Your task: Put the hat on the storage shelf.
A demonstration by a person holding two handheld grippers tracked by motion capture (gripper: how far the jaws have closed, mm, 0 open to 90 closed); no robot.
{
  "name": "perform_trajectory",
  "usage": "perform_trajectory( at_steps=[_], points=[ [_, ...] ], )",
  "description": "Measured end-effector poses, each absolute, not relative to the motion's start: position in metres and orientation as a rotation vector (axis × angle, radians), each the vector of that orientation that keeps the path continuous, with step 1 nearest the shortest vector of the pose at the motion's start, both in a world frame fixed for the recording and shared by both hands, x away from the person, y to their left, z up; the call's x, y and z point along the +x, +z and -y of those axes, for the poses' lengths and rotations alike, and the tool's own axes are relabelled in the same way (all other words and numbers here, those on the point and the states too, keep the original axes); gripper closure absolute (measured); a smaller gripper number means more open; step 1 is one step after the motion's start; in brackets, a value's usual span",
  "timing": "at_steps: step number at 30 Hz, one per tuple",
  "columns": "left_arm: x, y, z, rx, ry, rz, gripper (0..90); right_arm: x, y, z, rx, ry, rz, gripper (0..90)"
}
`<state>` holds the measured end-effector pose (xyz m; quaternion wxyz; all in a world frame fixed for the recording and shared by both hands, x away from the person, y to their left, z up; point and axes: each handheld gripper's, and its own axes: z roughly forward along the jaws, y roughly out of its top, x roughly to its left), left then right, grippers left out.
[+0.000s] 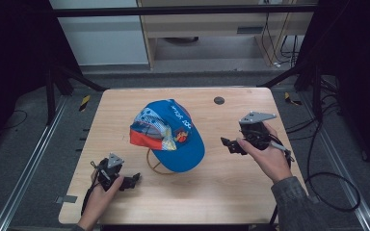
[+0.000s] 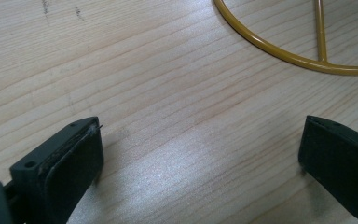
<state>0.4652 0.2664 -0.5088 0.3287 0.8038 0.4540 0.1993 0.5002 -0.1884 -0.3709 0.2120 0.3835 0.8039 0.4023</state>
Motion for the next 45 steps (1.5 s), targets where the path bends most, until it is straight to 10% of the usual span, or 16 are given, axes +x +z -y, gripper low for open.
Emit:
perform_trajectory(
  at_steps=[45],
  points=[
    [0.465, -0.509, -0.266, 2.102, 0.523, -1.191, 0.0, 0.493, -0.463, 0.205, 1.153, 1.031, -2.181, 12.5]
  ],
)
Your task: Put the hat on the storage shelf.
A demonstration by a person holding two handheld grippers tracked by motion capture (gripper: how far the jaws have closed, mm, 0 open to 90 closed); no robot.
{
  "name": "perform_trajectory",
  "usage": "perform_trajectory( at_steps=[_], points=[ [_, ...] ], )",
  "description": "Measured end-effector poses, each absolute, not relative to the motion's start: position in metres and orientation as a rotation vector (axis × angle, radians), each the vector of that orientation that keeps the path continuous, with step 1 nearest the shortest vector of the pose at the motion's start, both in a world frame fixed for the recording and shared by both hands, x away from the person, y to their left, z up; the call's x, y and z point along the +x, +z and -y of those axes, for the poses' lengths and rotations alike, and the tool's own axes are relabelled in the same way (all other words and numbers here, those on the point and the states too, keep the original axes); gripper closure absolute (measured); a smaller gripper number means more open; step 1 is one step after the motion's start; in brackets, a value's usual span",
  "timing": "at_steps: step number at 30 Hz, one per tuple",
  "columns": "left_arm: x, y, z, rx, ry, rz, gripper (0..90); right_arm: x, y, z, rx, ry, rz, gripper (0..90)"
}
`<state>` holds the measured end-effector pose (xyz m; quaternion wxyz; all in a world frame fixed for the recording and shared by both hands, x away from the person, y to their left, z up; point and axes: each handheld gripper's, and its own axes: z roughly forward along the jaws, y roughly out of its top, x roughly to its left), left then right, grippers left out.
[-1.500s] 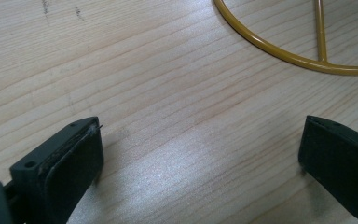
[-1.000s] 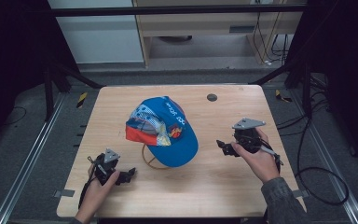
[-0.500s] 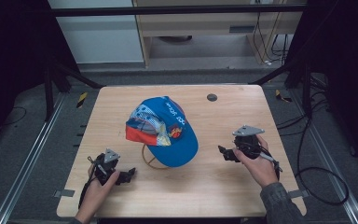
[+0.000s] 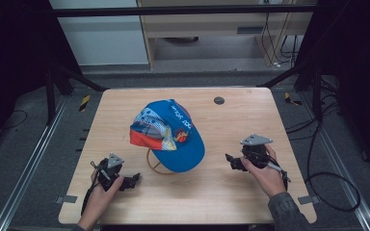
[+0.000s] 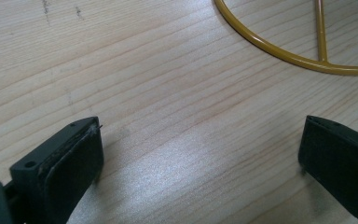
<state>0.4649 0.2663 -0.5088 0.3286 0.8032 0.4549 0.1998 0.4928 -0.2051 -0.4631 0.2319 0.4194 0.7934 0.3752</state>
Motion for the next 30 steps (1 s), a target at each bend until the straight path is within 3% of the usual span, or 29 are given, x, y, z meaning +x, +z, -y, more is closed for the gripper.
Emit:
perform_trajectory(
  at_steps=[30],
  points=[
    [0.465, -0.509, -0.266, 2.102, 0.523, -1.192, 0.0, 0.486, -0.511, 0.195, 1.242, 0.988, -2.211, 10.9]
  ],
)
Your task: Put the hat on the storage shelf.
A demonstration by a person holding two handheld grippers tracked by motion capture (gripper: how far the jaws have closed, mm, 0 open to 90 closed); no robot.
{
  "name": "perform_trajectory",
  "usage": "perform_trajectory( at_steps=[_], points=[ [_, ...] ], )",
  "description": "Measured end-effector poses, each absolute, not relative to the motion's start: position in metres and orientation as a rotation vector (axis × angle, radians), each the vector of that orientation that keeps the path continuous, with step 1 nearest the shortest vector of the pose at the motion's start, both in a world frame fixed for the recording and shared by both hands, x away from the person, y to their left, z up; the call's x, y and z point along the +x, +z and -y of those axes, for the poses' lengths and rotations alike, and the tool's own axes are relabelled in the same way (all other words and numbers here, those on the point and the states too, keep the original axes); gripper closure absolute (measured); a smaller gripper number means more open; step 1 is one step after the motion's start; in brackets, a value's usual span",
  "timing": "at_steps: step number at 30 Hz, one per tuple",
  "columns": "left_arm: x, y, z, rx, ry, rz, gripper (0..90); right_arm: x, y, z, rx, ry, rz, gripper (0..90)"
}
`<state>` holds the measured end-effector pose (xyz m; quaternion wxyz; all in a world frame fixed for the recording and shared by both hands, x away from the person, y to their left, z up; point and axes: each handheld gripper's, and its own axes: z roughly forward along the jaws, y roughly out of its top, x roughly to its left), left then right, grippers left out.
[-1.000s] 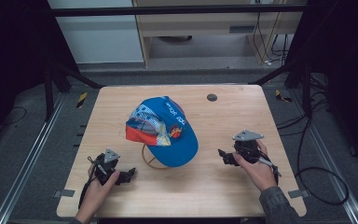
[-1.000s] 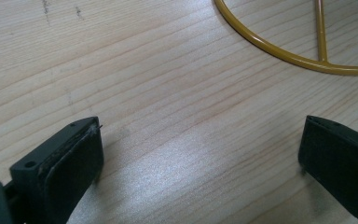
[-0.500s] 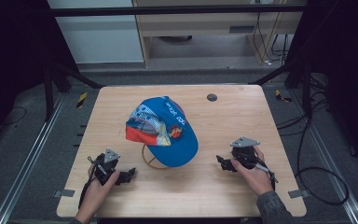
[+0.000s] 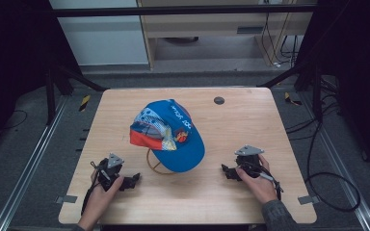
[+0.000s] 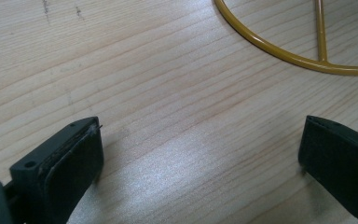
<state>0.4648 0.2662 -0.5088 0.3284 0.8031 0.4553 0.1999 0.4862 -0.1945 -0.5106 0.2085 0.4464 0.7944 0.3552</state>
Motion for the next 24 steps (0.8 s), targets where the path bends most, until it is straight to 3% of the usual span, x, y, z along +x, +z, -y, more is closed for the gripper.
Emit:
perform_trajectory(
  at_steps=[24],
  points=[
    [0.4648, -0.5088, -0.2662, 2.102, 0.523, -1.192, 0.0, 0.4857, -0.5118, 0.1903, 1.289, 0.961, -2.200, 8.3]
  ],
)
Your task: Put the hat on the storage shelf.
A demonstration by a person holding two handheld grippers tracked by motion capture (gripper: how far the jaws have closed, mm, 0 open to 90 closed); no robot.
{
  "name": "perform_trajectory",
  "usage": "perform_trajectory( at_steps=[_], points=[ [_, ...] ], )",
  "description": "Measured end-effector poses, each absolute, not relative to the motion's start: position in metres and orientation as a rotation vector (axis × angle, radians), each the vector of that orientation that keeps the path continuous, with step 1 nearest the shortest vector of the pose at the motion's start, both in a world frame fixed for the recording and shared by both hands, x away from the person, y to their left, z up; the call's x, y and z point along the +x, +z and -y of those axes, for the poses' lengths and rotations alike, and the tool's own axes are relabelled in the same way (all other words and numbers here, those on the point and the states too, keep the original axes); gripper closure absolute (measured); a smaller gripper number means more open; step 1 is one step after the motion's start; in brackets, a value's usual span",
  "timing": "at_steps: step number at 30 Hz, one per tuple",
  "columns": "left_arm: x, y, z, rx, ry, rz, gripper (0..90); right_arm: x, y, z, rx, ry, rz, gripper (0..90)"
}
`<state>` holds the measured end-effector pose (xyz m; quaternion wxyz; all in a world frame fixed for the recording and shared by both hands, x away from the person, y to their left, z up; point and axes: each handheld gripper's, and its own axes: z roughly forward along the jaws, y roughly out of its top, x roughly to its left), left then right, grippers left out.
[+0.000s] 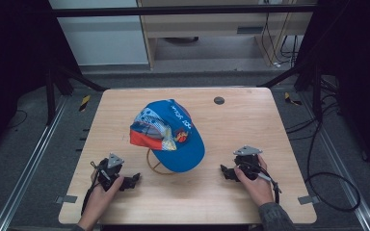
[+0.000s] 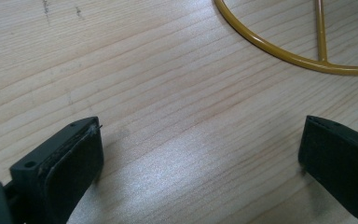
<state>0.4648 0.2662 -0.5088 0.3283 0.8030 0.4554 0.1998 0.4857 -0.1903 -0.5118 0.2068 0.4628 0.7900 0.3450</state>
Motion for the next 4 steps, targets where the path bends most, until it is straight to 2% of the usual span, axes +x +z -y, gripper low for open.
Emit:
perform_trajectory(
  at_steps=[4],
  points=[
    [0.4648, -0.5088, -0.2662, 2.102, 0.524, -1.191, 0.0, 0.4838, -0.5118, 0.1906, 1.290, 0.962, -2.198, 8.3]
  ],
)
